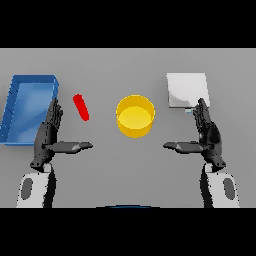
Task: Pick up the red beaker and tilt it to pour out 1 green nut into yellow bowl. Pick up the yellow bowl and place it on the metallic measuring scale.
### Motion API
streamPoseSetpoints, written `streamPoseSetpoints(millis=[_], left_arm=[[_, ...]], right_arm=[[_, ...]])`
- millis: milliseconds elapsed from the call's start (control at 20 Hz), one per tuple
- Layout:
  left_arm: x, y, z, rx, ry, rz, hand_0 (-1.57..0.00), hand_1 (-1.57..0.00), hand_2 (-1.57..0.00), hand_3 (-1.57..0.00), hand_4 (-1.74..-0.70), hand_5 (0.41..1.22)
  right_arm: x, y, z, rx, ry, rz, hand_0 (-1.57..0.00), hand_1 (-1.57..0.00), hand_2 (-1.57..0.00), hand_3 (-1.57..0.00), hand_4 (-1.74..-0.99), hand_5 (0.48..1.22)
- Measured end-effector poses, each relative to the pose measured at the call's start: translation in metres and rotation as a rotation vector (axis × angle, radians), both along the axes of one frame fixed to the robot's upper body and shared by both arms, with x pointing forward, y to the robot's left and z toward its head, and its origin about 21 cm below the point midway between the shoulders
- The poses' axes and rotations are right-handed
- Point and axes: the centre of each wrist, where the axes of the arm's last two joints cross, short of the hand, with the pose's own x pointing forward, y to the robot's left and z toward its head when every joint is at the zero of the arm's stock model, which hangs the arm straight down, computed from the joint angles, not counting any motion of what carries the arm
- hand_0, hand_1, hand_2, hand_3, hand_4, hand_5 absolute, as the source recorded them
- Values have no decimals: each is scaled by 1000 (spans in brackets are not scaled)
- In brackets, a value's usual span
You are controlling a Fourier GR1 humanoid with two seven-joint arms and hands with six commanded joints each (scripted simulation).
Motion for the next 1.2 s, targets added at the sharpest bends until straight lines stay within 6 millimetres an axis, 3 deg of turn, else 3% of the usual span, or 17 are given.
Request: streamPoseSetpoints(millis=[300, 450, 650, 900, 1200], left_arm=[[-13, 5, -2, 3, -16, 2, 1, 1, 1, 1, -1141, 660], [-39, 5, 16, 159, -87, -79, 1, 1, 1, 1, -1142, 662], [-46, 3, 26, 197, -30, -99, 1, 1, 1, 1, -1139, 652], [-28, -2, 17, 204, 43, -120, 1, 1, 1, 1, -1145, 643], [19, 2, -3, 223, 76, -118, 1, 1, 1, 1, -1176, 640]], right_arm=[[3, 3, 1, 1, -1, -2, 1, 1, 1, 1, -1071, 578], [-12, 7, 8, -297, -151, 24, 1, 1, 1, 1, -1064, 577], [-19, 10, 12, -322, -156, 46, 1, 1, 1, 1, -1118, 600], [-16, 13, 17, -280, -144, 84, 1, 1, 1, 1, -1189, 626], [-18, 8, 14, -249, -154, 92, 1, 1, 1, 1, -1225, 627]])
